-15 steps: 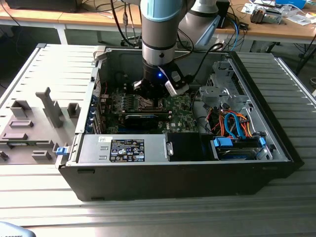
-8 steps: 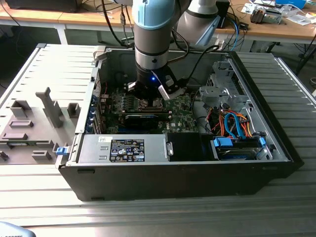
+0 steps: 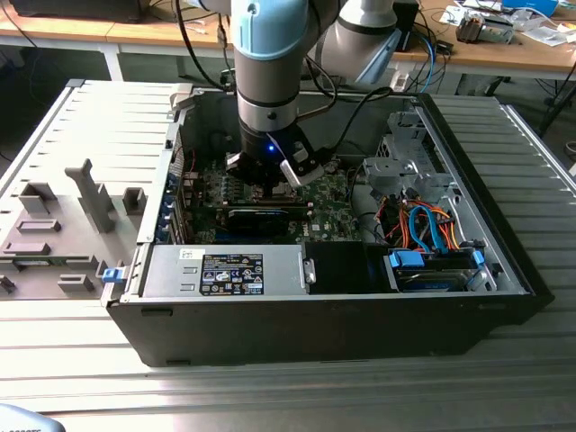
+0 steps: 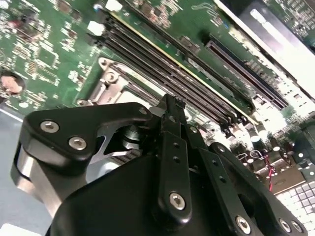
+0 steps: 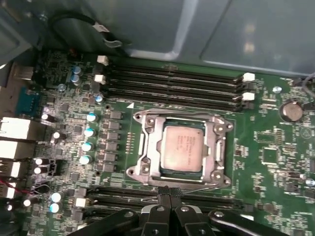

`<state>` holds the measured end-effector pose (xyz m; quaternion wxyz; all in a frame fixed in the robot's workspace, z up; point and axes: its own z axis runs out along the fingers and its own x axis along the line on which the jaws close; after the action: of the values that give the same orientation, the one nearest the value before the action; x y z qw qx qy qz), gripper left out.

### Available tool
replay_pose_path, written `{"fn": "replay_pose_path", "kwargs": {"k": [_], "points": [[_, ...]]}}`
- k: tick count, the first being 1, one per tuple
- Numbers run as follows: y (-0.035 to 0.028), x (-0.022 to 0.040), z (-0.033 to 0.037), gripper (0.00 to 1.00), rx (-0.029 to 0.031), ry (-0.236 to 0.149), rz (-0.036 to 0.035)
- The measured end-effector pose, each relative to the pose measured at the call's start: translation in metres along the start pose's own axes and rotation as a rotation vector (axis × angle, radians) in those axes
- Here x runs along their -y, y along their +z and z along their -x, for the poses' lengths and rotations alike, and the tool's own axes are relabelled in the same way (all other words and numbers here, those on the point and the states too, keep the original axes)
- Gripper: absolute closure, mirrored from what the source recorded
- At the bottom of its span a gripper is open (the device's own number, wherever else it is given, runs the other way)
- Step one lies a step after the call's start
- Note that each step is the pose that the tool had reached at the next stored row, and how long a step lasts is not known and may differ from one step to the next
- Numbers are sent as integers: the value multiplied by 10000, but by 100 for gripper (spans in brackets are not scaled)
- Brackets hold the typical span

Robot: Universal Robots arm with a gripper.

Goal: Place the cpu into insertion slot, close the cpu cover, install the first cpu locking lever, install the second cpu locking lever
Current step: 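Install the second cpu locking lever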

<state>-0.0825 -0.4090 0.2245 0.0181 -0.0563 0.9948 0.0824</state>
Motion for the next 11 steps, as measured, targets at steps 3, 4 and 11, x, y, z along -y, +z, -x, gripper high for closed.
{"fn": "replay_pose_path", "kwargs": {"k": [3,4,11], "points": [[30,-3,-78,89,0,-1,4],[41,-4,-102,89,0,-1,7],[140,-6,-267,89,-23,-152,23]]}}
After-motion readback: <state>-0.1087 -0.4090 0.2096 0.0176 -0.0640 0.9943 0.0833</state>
